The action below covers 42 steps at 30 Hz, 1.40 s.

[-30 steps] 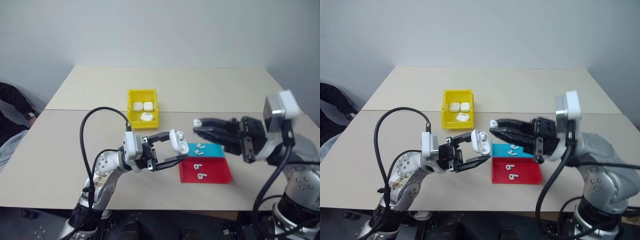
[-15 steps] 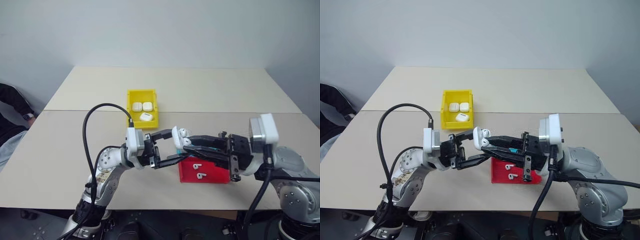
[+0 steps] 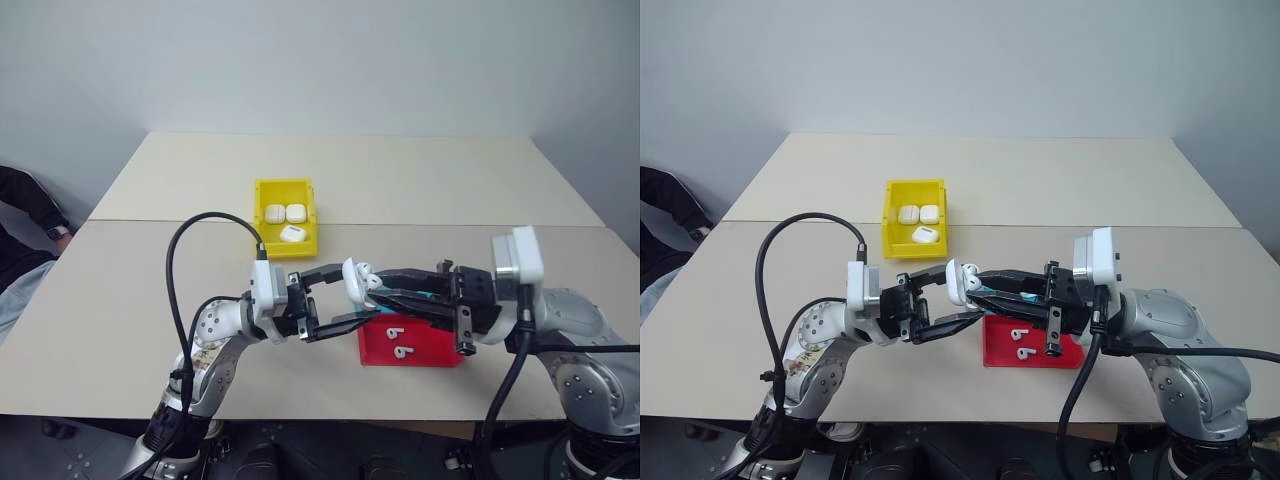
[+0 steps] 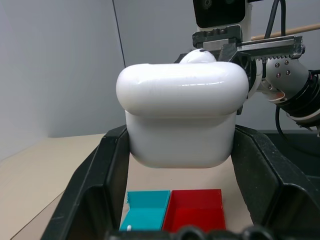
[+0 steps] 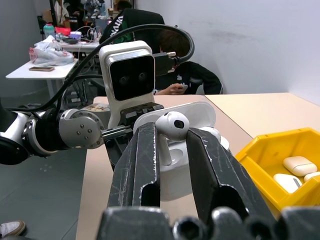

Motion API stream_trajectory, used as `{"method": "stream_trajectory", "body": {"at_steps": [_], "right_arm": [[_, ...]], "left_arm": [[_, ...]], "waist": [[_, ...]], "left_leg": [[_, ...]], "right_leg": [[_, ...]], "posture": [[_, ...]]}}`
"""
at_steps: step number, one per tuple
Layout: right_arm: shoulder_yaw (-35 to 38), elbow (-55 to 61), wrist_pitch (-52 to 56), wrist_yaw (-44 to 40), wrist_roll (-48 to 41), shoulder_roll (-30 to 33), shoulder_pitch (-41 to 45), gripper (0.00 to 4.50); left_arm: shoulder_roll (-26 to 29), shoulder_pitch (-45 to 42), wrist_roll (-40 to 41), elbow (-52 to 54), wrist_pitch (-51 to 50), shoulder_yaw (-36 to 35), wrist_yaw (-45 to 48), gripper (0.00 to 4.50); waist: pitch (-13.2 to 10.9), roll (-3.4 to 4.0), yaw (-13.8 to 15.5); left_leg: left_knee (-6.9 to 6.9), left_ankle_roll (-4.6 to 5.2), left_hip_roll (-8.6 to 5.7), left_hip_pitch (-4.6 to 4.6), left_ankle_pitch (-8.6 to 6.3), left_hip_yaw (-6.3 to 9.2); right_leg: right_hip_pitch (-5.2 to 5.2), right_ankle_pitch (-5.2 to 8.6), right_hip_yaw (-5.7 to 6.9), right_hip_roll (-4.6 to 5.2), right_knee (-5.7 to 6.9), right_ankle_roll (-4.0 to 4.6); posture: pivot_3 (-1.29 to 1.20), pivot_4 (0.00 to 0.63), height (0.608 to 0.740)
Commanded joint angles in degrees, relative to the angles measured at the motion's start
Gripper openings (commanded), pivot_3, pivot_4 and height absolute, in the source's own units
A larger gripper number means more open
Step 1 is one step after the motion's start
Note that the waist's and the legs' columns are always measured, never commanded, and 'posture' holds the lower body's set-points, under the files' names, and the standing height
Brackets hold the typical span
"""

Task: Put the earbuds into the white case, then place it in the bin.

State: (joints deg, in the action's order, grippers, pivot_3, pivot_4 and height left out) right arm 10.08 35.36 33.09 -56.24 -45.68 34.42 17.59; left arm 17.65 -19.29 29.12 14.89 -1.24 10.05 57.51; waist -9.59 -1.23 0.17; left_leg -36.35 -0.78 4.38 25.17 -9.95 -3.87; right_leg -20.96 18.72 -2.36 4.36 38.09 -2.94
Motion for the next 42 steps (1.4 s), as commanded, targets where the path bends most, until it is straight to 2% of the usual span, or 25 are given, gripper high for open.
{"method": "stream_trajectory", "body": {"at_steps": [1,5,12,16,17,19,26,32,38,42], "right_arm": [[-0.4,0.54,-2.12,-0.35,-0.17,1.03,0.16,0.61],[-0.81,0.68,-2.83,-1.46,-0.69,1.8,-0.37,0.61],[-3.1,0.6,-5.94,-0.86,4.24,3.17,-1.85,0.61],[-2.77,0.58,-5.98,-1.02,2.85,3.64,-2.06,0.61],[-2.58,0.68,-6.01,-1.29,2.38,3.78,-2.14,1.34],[-2.76,0.73,-6.43,0.24,3.78,3.73,-2.01,1.91],[-2.18,0.31,-7.69,0.11,4.6,4.4,-2.55,1.91],[1.53,-0.69,-8.5,-0.83,2.58,6.83,-2.04,1.91],[3.46,-1.15,-5.8,-0.45,-0.84,11.19,5.15,1.91],[-0.81,-3.31,-0.91,-0.08,-1.81,13.92,14.21,0.99]], "left_arm": [[-0.34,-0.25,-0.12,1.55,1.62,-0.58,-0.15,2.76],[-0.41,-0.31,-0.3,1.24,1.87,-0.6,-0.12,2.76],[-1.0,-0.39,-0.62,0.92,2.13,-0.64,-0.18,2.76],[-1.22,-0.49,-0.82,0.52,2.34,-0.68,0.17,2.76],[-1.28,-0.51,-0.85,0.48,2.31,-0.73,0.24,2.76],[-1.36,-0.57,-0.9,0.39,2.2,-0.83,0.38,2.76],[-1.49,-0.58,-1.31,-0.08,2.52,-0.87,0.69,2.76],[-1.6,-1.02,-1.93,-1.22,2.98,-0.68,0.58,2.76],[-1.55,-2.3,-3.97,-3.96,4.24,0.57,1.19,2.76],[-1.49,-4.72,-8.43,-7.21,5.19,2.18,0.57,2.76]], "waist": [[0.0,0.0,0.01],[0.0,0.0,0.01],[0.0,0.0,0.03],[0.0,0.0,0.07],[0.0,0.0,0.12],[0.0,0.0,0.11],[0.0,0.0,0.24],[0.0,0.0,0.32],[0.0,0.01,0.15],[0.0,0.01,0.16]], "left_leg": [[0.0,0.0,0.0,0.0,0.0,0.0],[-0.01,0.0,0.0,0.0,0.0,0.0],[-0.01,0.0,0.0,0.0,0.0,0.0],[-0.01,0.0,0.0,0.0,0.0,0.0],[-0.01,0.0,0.0,0.0,0.0,0.0],[-0.01,0.0,0.0,0.0,0.0,0.0],[-0.02,0.0,0.0,0.0,0.0,0.0],[-0.03,0.0,0.0,0.0,0.0,0.0],[-0.03,0.0,0.0,-0.01,0.0,0.0],[-0.05,0.0,-0.01,-0.01,0.0,0.01]], "right_leg": [[0.0,0.0,0.0,0.0,0.0,0.0],[0.0,0.0,0.0,0.0,0.01,0.0],[0.0,0.0,0.01,0.0,0.0,0.0],[0.01,0.0,0.01,0.0,0.0,0.0],[0.01,0.0,0.0,0.0,0.0,0.0],[0.01,0.0,0.01,0.0,0.0,0.0],[0.01,0.0,0.01,0.0,0.0,0.0],[0.02,0.0,0.01,0.0,0.0,0.0],[0.02,0.0,0.01,0.0,0.01,0.0],[0.02,0.0,0.01,0.0,0.02,0.0]], "posture": [[0.0,0.15,0.74],[0.0,0.15,0.74],[0.0,0.15,0.74],[0.0,0.15,0.74],[0.0,0.15,0.74],[0.0,0.15,0.74],[0.0,0.15,0.74],[0.0,0.15,0.74],[0.0,0.15,0.74],[0.0,0.15,0.74]]}}
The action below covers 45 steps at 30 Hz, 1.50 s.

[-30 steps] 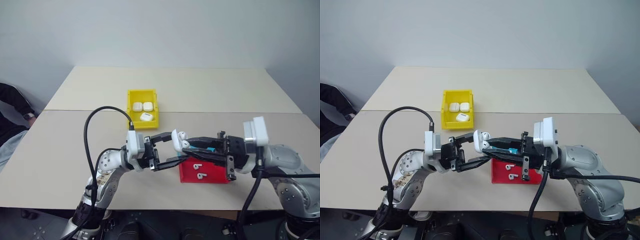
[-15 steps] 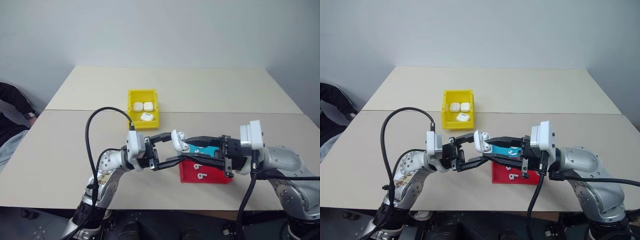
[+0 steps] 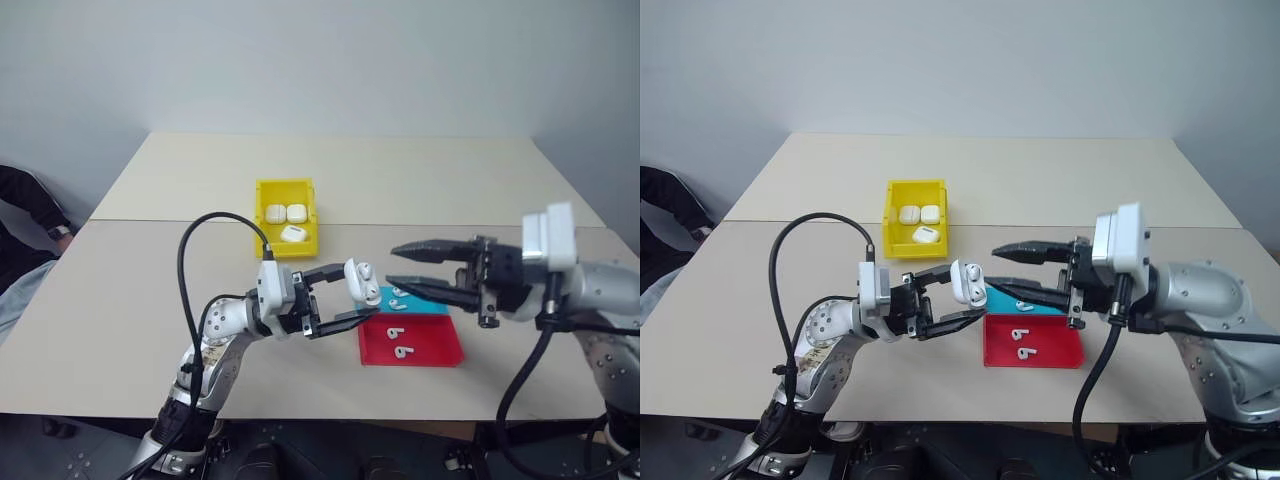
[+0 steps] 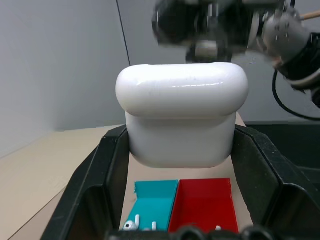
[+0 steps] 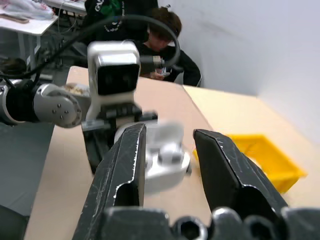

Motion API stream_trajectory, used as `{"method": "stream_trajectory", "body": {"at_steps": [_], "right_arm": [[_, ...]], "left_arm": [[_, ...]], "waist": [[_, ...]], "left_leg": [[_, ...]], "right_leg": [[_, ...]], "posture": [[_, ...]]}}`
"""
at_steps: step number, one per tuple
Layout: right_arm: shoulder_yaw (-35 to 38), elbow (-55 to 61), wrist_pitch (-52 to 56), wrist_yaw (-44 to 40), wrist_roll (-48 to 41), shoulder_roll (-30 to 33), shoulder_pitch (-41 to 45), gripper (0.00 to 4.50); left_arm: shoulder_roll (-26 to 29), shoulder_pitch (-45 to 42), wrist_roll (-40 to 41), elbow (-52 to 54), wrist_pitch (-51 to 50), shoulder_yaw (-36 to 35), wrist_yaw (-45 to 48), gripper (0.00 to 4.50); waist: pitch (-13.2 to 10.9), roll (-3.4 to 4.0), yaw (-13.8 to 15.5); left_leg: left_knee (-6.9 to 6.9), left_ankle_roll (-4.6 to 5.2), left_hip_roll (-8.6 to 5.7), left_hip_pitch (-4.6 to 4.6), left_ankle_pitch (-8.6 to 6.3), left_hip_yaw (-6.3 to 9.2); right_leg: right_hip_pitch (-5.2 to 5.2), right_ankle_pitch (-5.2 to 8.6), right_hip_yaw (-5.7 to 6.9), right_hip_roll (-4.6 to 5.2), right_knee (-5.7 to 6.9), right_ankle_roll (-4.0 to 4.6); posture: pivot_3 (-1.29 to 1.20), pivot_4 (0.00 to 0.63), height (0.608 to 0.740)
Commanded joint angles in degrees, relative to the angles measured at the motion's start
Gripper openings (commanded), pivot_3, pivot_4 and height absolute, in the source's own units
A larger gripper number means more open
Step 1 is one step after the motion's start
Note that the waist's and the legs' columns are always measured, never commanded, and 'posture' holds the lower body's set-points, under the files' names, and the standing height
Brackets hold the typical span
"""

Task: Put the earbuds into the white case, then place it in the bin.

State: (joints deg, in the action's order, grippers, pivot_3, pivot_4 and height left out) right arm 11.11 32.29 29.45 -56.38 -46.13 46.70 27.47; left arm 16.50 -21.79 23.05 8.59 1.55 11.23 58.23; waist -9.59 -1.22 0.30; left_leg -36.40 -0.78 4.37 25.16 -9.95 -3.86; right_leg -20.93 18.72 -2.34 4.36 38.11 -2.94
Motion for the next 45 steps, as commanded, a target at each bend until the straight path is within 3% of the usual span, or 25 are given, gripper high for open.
{"method": "stream_trajectory", "body": {"at_steps": [1,3,10,20,28,45], "right_arm": [[-2.94,-0.71,3.8,-0.35,-1.44,2.13,6.2,0.58],[-5.59,-1.49,5.06,-1.07,-0.27,2.85,9.27,0.04],[-14.71,-1.34,1.66,-3.97,8.86,2.81,13.6,0.04],[-19.74,-2.68,-4.6,-5.95,19.86,2.22,11.99,0.04],[-17.83,-5.26,-6.32,-7.55,22.68,3.78,10.42,0.04],[-12.09,-5.93,-6.75,-6.94,19.75,3.22,11.49,0.04]], "left_arm": [[-0.32,-2.8,-3.25,-1.44,2.35,1.29,-0.38,2.76],[-0.71,-3.9,-4.64,-2.5,2.31,1.77,-1.2,2.76],[-1.79,-5.45,-7.11,-4.49,4.49,2.27,-1.93,2.76],[-1.72,-3.55,-6.34,-1.44,4.88,1.22,-4.07,2.76],[-0.69,-1.56,-4.18,0.2,5.24,-0.04,-3.26,2.76],[-0.83,-3.31,-4.38,-0.75,4.89,-0.92,-4.51,2.76]], "waist": [[0.0,0.0,0.07],[0.0,0.0,0.1],[0.0,0.0,0.27],[0.0,0.0,0.29],[0.0,0.0,0.25],[0.01,0.01,0.28]], "left_leg": [[-0.01,0.0,0.0,0.0,0.0,0.01],[0.0,0.01,0.01,0.0,-0.01,0.01],[0.02,0.04,0.01,0.05,-0.03,-0.03],[0.0,0.04,0.01,0.06,-0.02,-0.03],[-0.01,0.03,0.01,0.06,-0.02,-0.03],[-0.02,0.03,0.01,0.06,-0.02,-0.04]], "right_leg": [[0.01,0.0,0.02,-0.01,-0.01,0.0],[0.01,0.0,0.02,-0.01,-0.03,0.0],[-0.06,0.0,-0.01,0.01,-0.05,0.0],[-0.08,0.0,-0.01,0.01,-0.02,0.0],[-0.08,0.0,0.0,0.02,-0.01,0.0],[-0.07,0.0,-0.01,0.02,-0.02,0.0]], "posture": [[0.0,0.15,0.74],[0.0,0.15,0.74],[0.0,0.15,0.74],[0.0,0.15,0.74],[0.0,0.15,0.74],[0.0,0.15,0.74]]}}
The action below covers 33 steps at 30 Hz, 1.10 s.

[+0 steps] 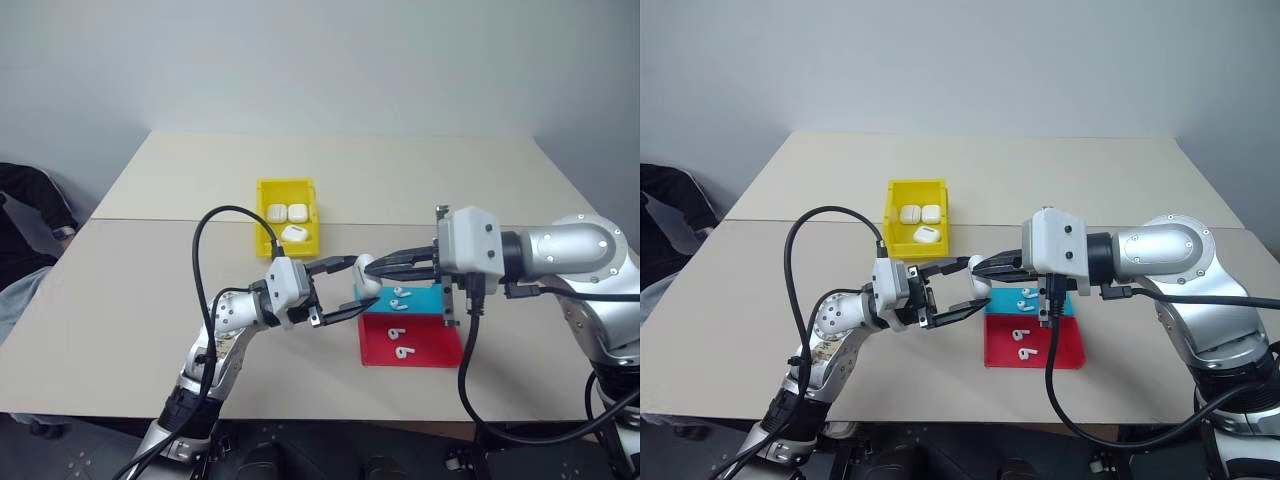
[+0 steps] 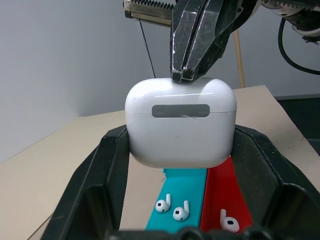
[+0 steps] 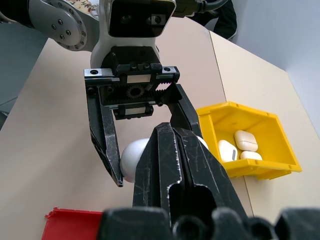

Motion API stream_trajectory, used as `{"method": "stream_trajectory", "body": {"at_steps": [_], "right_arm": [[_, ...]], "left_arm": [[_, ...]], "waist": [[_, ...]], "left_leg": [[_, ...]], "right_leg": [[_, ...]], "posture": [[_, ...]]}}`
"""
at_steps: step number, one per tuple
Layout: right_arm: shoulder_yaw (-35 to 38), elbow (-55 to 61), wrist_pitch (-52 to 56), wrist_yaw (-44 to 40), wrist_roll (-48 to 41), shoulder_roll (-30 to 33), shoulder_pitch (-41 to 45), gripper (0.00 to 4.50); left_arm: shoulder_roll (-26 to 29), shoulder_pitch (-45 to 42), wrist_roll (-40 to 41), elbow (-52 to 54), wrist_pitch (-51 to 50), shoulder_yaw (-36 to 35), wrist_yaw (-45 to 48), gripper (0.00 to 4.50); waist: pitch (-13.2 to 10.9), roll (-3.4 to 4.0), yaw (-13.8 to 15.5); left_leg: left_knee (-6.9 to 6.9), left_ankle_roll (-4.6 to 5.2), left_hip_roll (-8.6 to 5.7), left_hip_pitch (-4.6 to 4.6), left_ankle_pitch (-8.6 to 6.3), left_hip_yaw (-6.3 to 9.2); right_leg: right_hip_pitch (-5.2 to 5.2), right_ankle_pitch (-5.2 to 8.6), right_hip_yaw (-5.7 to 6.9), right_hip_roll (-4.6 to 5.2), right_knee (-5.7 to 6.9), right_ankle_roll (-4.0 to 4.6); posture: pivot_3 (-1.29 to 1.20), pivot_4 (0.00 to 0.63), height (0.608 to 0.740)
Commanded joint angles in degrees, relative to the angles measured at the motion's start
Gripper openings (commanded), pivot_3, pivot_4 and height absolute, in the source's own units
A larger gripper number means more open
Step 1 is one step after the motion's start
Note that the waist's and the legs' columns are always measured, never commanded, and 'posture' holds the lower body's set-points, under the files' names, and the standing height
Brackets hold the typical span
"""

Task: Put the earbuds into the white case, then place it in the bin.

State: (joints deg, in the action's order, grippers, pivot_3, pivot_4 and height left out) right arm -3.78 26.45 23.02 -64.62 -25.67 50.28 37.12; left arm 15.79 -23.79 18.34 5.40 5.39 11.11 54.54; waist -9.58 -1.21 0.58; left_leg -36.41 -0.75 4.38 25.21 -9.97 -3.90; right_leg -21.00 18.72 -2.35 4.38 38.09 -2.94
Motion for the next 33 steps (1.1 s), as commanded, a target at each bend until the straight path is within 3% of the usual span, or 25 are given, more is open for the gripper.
{"method": "stream_trajectory", "body": {"at_steps": [1,4,10,17,22,27,33], "right_arm": [[3.53,-0.44,0.25,1.84,-1.24,-0.52,2.52,0.04],[4.95,-1.96,0.71,4.03,-0.53,-0.5,3.17,0.04],[6.62,-3.24,1.99,8.43,1.37,-0.13,0.19,0.04],[6.64,-0.46,3.49,11.39,2.36,0.05,-4.69,0.04],[6.42,0.35,5.01,13.21,2.91,0.08,-6.45,0.04],[6.27,0.57,5.55,13.77,3.38,0.18,-7.07,0.0],[6.99,0.23,4.76,13.35,4.02,1.05,-8.15,0.0]], "left_arm": [[0.03,-1.44,-0.17,2.32,0.9,-0.93,-1.33,2.76],[-0.16,-3.86,-4.67,0.64,-0.79,-1.76,-7.07,2.76],[-3.91,-17.32,-20.58,-13.82,-6.96,-4.57,-31.75,2.76],[-4.78,-27.85,-28.69,-29.39,-14.78,-5.84,-46.99,2.76],[-3.97,-32.14,-30.04,-37.46,-15.51,-5.91,-49.93,2.76],[-4.49,-34.89,-30.06,-40.66,-18.18,-5.7,-49.99,4.38],[-5.19,-34.33,-25.45,-32.91,-24.92,-7.38,-44.48,4.46]], "waist": [[0.0,0.0,-0.03],[0.0,0.0,0.02],[-0.01,-0.03,0.36],[-0.02,-0.03,0.12],[-0.02,-0.04,0.17],[-0.02,-0.04,0.16],[-0.02,-0.04,0.15]], "left_leg": [[0.0,0.0,0.0,0.0,0.0,0.0],[-0.02,0.0,0.0,0.0,0.0,0.0],[-0.19,0.04,-0.05,0.03,-0.02,0.08],[-0.17,0.1,-0.06,0.16,-0.06,0.02],[-0.19,0.08,-0.07,0.3,-0.04,0.02],[-0.19,0.02,-0.07,0.31,-0.01,0.01],[-0.19,-0.04,-0.07,0.31,0.02,0.02]], "right_leg": [[0.0,0.0,0.0,0.0,0.0,0.0],[0.0,0.0,0.0,-0.01,0.02,0.0],[0.1,-0.03,0.07,0.02,0.01,-0.06],[-0.08,-0.03,-0.01,0.02,-0.02,-0.07],[-0.17,-0.03,0.03,0.03,-0.03,-0.07],[-0.17,-0.03,0.05,0.02,-0.02,-0.07],[-0.17,-0.03,0.05,0.02,-0.02,-0.07]], "posture": [[0.0,0.15,0.74],[0.0,0.15,0.74],[0.0,0.15,0.74],[0.0,0.15,0.74],[0.0,0.15,0.74],[0.0,0.15,0.74],[0.0,0.15,0.74]]}}
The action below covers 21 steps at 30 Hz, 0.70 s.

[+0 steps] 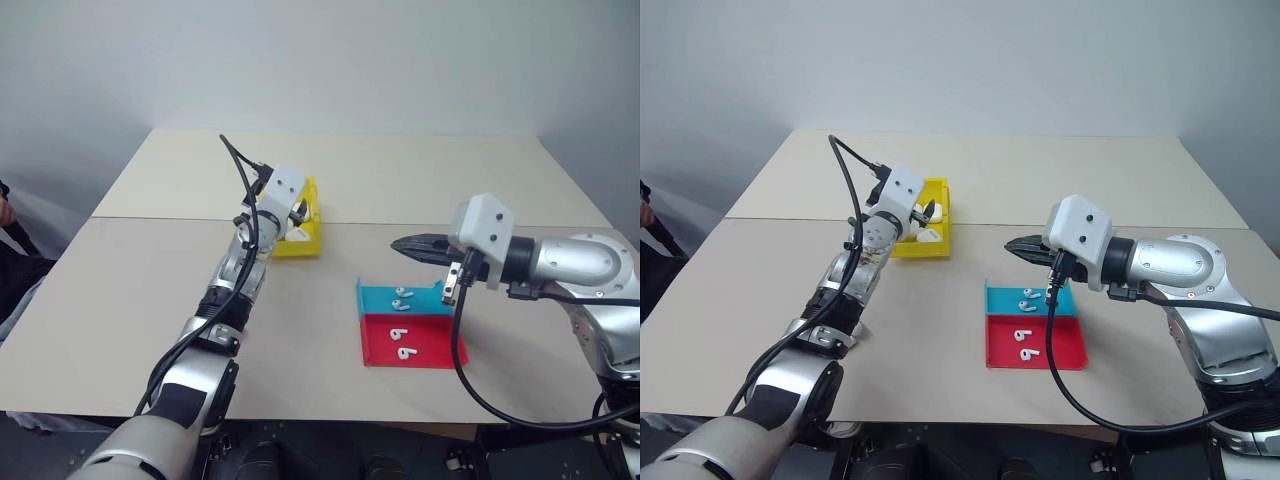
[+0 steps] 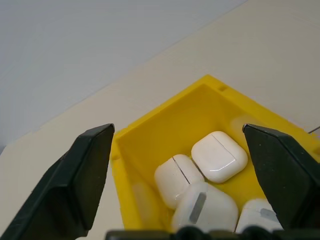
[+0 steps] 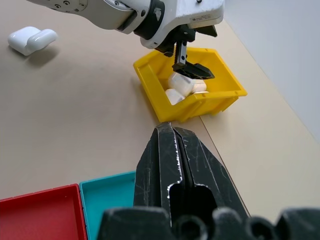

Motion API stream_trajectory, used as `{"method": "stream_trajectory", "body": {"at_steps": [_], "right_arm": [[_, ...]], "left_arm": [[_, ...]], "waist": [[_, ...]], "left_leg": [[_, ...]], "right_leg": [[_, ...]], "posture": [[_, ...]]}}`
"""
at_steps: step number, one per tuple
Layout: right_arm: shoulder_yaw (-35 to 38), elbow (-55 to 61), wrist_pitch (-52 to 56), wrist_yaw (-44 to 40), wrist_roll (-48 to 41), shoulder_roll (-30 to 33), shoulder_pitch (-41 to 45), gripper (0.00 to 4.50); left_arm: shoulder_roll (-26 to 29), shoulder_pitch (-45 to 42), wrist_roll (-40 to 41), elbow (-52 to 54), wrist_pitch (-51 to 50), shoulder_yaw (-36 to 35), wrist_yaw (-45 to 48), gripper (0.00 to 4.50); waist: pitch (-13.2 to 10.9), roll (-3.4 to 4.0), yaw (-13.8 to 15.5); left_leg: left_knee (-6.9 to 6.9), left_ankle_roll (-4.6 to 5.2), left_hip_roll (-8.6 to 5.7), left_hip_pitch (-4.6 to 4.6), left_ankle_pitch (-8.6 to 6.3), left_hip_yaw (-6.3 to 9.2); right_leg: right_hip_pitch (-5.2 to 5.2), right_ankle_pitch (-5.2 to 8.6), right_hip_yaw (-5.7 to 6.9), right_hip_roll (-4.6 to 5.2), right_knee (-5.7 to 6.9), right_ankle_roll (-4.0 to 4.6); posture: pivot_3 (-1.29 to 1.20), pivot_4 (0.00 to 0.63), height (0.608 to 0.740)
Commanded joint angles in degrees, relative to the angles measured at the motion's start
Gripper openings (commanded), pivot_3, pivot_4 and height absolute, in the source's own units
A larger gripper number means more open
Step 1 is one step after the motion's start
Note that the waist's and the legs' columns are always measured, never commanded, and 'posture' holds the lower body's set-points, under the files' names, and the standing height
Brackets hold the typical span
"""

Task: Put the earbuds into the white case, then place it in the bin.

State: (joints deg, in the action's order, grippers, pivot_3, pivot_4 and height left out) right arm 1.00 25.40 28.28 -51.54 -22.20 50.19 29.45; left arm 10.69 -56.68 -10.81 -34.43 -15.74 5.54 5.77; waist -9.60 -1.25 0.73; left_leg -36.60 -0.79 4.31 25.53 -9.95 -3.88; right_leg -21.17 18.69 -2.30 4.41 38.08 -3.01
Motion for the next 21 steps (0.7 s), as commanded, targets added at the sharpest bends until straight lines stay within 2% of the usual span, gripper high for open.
{"method": "stream_trajectory", "body": {"at_steps": [1,5,8,10,14,18,21], "right_arm": [[2.67,1.09,-1.43,-0.04,0.87,1.41,-1.22,0.0],[5.14,-0.74,-6.65,-2.85,1.66,2.91,-5.35,0.0],[7.42,-4.6,-12.6,-6.87,2.56,4.98,-9.3,0.0],[8.6,-7.24,-17.23,-9.41,3.22,6.08,-11.21,0.0],[11.65,-14.16,-25.13,-15.4,3.13,8.74,-13.75,0.0],[14.03,-19.51,-29.99,-20.58,1.96,10.59,-15.35,0.0],[14.79,-23.17,-27.24,-23.6,-0.19,12.27,-14.38,0.0]], "left_arm": [[0.24,-0.41,6.18,10.36,-5.81,-2.42,7.66,4.46],[1.56,4.76,13.8,24.73,-12.53,-4.95,14.99,4.46],[4.7,10.75,26.73,33.9,-15.75,-10.51,26.91,4.46],[8.25,14.73,28.67,38.9,-16.86,-10.32,30.49,4.46],[19.83,24.83,27.93,50.01,-16.94,-8.36,36.83,4.46],[28.33,31.31,34.75,56.43,-23.39,-12.23,42.48,4.46],[35.51,36.34,36.35,59.16,-25.76,-15.04,45.66,4.46]], "waist": [[0.0,0.0,-0.02],[0.0,0.01,-0.07],[0.01,0.02,-0.32],[0.01,0.02,-0.64],[0.01,0.02,-1.05],[0.01,0.02,-0.74],[0.01,0.02,-0.86]], "left_leg": [[0.0,0.0,0.0,0.01,0.0,0.0],[0.03,-0.4,0.01,0.02,0.23,-0.01],[0.02,-0.44,0.02,0.0,0.26,-0.02],[0.03,-0.48,0.04,-0.06,0.29,-0.03],[0.04,-0.52,0.04,-0.19,0.31,-0.05],[0.04,-0.03,0.05,-0.26,0.02,-0.02],[0.03,-0.01,0.06,-0.3,0.01,-0.01]], "right_leg": [[0.0,0.0,0.0,0.0,0.0,0.0],[-0.01,0.0,0.0,0.0,-0.03,0.0],[0.0,0.0,-0.03,0.0,-0.01,0.0],[0.02,0.0,-0.04,-0.01,0.01,0.0],[0.11,0.0,-0.09,-0.01,0.04,0.0],[0.22,0.0,-0.01,0.0,0.02,0.0],[0.24,0.0,-0.02,0.0,0.05,0.0]], "posture": [[0.0,0.15,0.74],[0.0,0.15,0.74],[0.0,0.15,0.74],[0.0,0.15,0.74],[0.0,0.15,0.74],[0.0,0.15,0.74],[0.0,0.15,0.74]]}}
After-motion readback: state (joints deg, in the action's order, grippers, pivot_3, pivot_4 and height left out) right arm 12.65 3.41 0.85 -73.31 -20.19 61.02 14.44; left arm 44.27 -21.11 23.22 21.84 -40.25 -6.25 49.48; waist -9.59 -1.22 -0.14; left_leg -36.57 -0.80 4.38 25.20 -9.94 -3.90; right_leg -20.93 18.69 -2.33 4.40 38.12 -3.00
